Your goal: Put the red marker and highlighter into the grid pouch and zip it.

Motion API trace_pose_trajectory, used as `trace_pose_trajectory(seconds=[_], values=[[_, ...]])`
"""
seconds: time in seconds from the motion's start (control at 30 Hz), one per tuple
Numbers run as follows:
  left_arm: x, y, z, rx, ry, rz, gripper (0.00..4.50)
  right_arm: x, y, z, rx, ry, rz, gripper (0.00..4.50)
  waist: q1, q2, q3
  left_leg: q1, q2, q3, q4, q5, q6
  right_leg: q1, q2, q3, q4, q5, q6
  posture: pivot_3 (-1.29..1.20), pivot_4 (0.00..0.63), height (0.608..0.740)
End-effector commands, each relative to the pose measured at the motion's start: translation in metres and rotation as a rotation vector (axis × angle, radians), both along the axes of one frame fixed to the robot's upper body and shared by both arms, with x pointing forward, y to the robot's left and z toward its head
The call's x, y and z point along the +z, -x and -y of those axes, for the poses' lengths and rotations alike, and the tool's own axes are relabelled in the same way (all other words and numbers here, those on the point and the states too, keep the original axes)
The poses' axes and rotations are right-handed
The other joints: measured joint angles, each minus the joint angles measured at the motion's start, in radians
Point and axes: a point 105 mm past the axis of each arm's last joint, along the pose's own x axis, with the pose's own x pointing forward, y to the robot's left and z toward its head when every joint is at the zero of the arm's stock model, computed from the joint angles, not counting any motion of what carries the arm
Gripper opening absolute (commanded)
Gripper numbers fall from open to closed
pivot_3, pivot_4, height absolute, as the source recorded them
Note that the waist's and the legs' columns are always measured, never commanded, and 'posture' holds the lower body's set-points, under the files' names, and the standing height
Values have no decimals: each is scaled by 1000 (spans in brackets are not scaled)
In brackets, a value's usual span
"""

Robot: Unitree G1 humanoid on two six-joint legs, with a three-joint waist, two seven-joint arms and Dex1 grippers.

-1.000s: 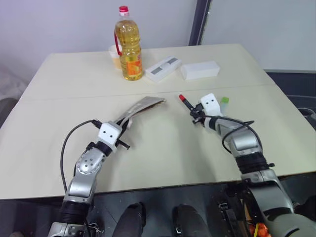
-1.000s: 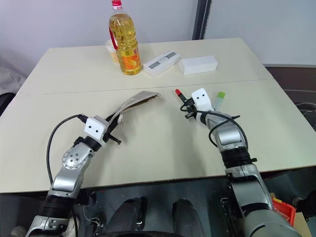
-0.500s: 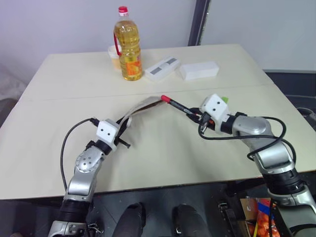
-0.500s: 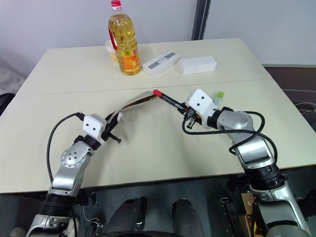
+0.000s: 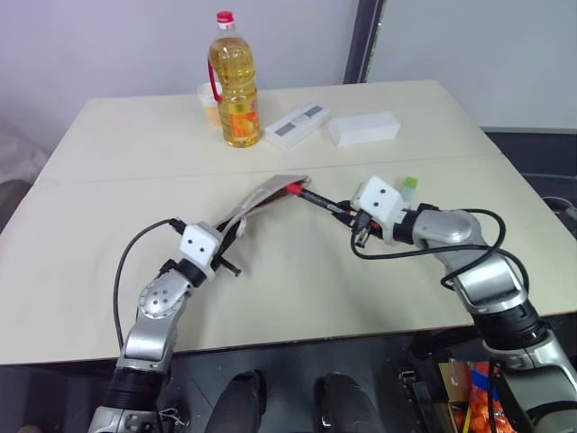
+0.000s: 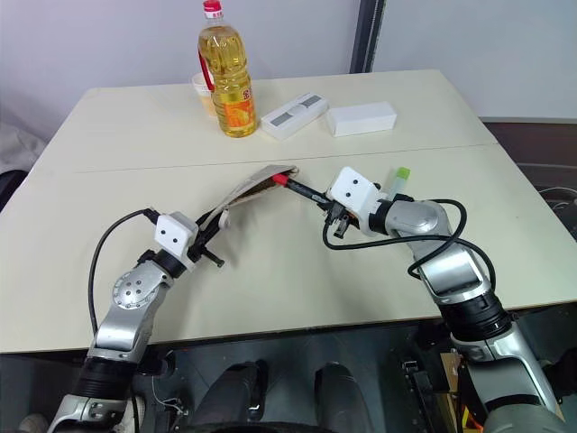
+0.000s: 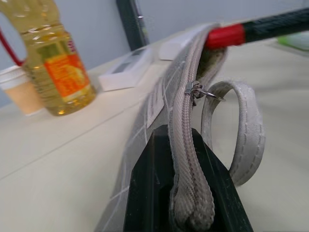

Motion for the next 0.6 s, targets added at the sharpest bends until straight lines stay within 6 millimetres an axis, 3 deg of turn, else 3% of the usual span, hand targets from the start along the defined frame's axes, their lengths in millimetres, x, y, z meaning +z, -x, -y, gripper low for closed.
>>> trace_pose_trajectory(seconds=[0.03,0.23,0.47,0.6], values=[[12,6,7,-63,-54,67,0,17,4,-4,90,167,126,373,0,0,0,0,0,0,0,0,0,0,0,0,0,0,0,0,150,740],[11,14,22,-194,-160,89,0,13,12,-10,268,468,233,373,0,0,0,0,0,0,0,0,0,0,0,0,-1,0,0,0,150,740],[13,20,34,-281,-192,95,0,9,21,-40,389,498,285,373,-1,0,0,0,0,0,0,0,0,0,0,0,-1,0,0,0,150,740],[15,17,30,-245,-180,94,0,16,15,-35,327,444,284,2327,0,0,0,0,0,0,0,0,0,0,0,0,-1,0,0,0,150,740]])
